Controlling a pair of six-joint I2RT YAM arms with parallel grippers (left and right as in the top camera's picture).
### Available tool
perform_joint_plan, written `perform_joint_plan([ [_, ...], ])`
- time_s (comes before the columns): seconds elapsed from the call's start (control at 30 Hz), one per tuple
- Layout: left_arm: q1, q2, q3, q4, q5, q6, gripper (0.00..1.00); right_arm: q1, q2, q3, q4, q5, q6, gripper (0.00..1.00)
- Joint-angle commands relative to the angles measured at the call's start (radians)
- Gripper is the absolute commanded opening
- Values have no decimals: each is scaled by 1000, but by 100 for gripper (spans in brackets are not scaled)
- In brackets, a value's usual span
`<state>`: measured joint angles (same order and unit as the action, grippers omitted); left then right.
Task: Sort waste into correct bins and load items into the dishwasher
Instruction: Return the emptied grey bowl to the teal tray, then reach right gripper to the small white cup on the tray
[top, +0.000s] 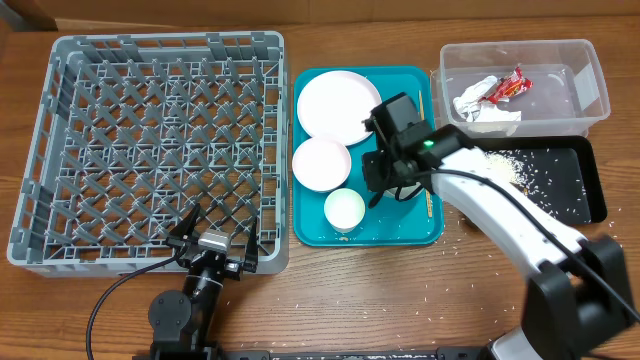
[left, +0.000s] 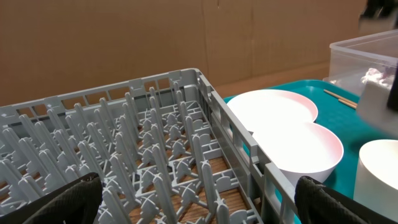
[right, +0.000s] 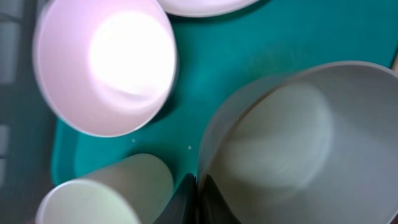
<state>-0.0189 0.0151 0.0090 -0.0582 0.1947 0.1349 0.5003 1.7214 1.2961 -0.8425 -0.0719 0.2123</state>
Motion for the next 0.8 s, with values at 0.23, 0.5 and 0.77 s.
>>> perform_joint_plan([
  [0.23,5,-10,-4,0,5,19,100,4,115,15,56,-10,-12,21],
  [0.5,5,-10,-4,0,5,19,100,-46,74,311,-248,-67,0,31],
  [0.77,5,-10,-4,0,5,19,100,-183,80,388,-371,71,55,38],
])
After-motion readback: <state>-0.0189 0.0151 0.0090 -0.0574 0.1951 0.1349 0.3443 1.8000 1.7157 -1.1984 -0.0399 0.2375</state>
